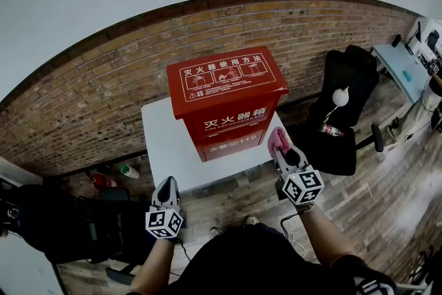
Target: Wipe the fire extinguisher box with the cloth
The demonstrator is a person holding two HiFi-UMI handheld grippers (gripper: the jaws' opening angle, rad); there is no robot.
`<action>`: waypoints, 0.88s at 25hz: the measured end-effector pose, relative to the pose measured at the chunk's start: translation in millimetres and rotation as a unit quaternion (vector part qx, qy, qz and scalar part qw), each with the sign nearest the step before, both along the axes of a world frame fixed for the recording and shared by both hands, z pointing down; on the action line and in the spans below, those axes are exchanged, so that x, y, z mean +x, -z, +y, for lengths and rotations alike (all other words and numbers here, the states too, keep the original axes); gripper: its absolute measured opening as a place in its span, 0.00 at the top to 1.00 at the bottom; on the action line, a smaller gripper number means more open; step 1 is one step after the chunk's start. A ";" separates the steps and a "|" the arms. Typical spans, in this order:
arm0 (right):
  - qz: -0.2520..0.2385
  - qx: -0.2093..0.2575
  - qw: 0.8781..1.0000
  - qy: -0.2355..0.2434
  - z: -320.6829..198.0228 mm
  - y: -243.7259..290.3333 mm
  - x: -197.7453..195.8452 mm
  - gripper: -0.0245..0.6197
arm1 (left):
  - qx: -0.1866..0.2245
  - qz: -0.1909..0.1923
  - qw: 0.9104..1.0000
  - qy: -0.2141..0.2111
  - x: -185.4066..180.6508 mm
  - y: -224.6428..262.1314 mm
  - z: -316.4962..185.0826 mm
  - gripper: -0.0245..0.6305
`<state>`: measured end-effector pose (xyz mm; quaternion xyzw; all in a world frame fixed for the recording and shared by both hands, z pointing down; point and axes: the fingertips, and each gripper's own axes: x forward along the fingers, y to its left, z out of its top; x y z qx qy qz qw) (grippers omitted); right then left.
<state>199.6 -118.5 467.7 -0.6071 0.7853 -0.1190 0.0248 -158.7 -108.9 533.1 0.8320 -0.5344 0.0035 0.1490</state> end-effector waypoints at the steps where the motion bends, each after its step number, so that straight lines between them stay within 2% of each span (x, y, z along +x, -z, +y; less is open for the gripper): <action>1: 0.008 -0.001 1.000 -0.002 -1.0 -0.7 1.7 0.82 | 0.000 0.000 1.000 0.001 -0.3 -0.5 1.3 0.93; 8: 0.070 -0.005 0.997 -0.009 -0.5 -6.6 12.1 0.82 | -0.010 -0.002 1.000 0.021 -10.5 -10.3 14.0 0.93; 9: 0.094 -0.004 0.995 -0.011 -1.4 -7.7 13.7 0.82 | -0.014 -0.003 1.000 0.024 -10.8 -12.6 16.5 0.93; 11: 0.193 0.004 0.981 -0.015 -4.9 -8.5 14.1 0.82 | -0.022 -0.011 0.999 0.023 -8.4 -17.6 25.1 0.93; 12: 0.260 0.014 0.965 -0.015 -7.0 -7.0 12.7 0.82 | -0.025 -0.020 0.999 0.018 -6.1 -20.5 30.9 0.93; 13: 0.328 0.028 0.944 -0.013 -9.3 -4.5 10.5 0.82 | -0.027 -0.029 0.999 0.013 -3.9 -23.7 36.7 0.93; 16: 0.491 0.078 0.868 0.002 -18.9 4.0 1.2 0.82 | -0.036 -0.044 0.998 0.010 -1.4 -34.1 49.4 0.93; 19: 0.584 0.112 0.804 0.019 -33.1 9.3 -4.8 0.82 | -0.047 -0.044 0.998 0.018 -0.4 -40.4 54.4 0.93; 20: 0.604 0.120 0.788 0.022 -38.4 11.4 -5.3 0.82 | -0.050 -0.045 0.998 0.018 0.9 -41.4 56.2 0.93; 22: 0.630 0.132 0.765 0.025 -49.2 16.9 -4.8 0.82 | -0.052 -0.051 0.997 0.016 3.7 -42.9 60.1 0.93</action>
